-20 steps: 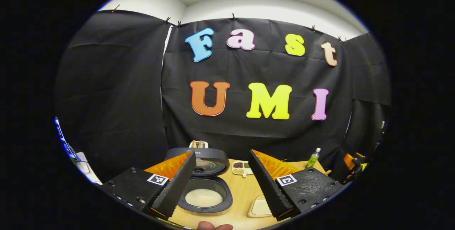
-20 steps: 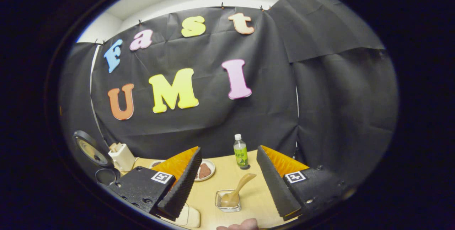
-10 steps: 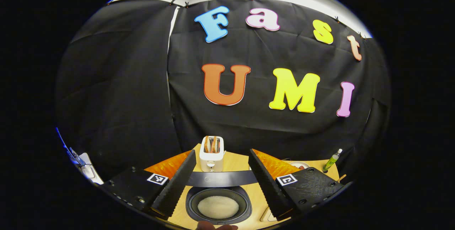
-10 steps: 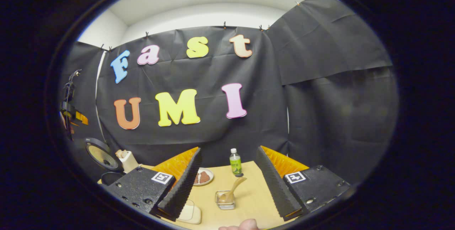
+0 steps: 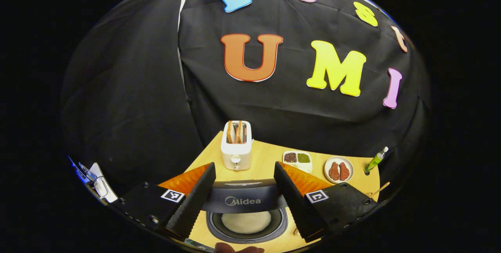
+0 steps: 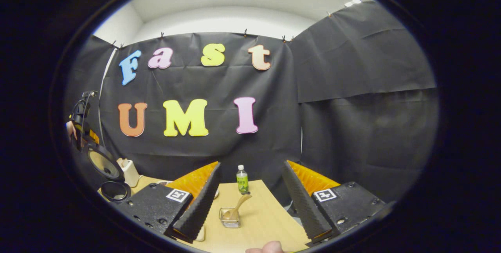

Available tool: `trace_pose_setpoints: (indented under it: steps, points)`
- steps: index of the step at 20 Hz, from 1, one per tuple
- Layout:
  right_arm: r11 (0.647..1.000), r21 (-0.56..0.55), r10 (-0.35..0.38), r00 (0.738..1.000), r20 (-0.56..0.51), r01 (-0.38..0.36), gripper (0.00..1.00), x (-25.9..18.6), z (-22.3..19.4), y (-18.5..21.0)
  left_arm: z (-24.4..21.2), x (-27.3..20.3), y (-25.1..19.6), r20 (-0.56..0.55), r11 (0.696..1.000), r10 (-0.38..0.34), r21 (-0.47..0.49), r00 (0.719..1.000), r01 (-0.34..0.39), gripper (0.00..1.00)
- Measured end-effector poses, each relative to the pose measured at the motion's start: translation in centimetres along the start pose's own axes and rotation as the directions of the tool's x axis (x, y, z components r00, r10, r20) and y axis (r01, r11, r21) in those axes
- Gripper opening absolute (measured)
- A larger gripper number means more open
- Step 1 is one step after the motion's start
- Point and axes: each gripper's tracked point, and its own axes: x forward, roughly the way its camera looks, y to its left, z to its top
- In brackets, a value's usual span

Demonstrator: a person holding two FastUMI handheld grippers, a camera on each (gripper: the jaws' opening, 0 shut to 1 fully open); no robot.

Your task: Close the left gripper, press the button to open the rice cooker; take a wooden spoon from the chopstick holder with the right hand, scoop a spoonful of rice and pour it into the rice cooker, then put the wooden spoon back into the chopstick holder.

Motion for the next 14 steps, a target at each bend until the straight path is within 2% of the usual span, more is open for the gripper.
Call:
trace_pose_setpoints:
  steps: [5, 9, 10, 11, 14]
  points:
    - [0.996, 0.018, 0.083, 0.997, 0.011, -0.083, 1.0, 0.3, 0.4, 3.4, -2.6, -2.0, -0.5, -0.036, 1.0, -0.024, -0.02, 0.999, 0.023, 0.98]
    - [0.987, 0.037, 0.157, 0.988, 0.006, -0.157, 1.0, 0.7, 0.1, 6.0, -7.5, -3.8, -1.1, -0.116, 0.997, -0.055, -0.068, 0.992, 0.047, 0.97]
    - [0.984, 0.041, 0.172, 0.985, 0.008, -0.172, 1.0, 0.9, 0.1, 6.6, -9.2, -4.2, -1.2, -0.138, 0.996, -0.056, -0.072, 0.989, 0.046, 1.0]
    - [0.982, 0.045, 0.185, 0.983, 0.005, -0.185, 0.99, 1.2, -0.1, 7.0, -10.5, -4.4, -1.3, -0.149, 0.996, -0.058, -0.075, 0.987, 0.047, 0.97]
    - [0.971, 0.064, 0.234, 0.972, -0.017, -0.232, 1.0, 1.6, -0.8, 8.7, -14.2, -5.0, -1.5, -0.199, 0.995, -0.059, -0.09, 0.978, 0.042, 0.98]
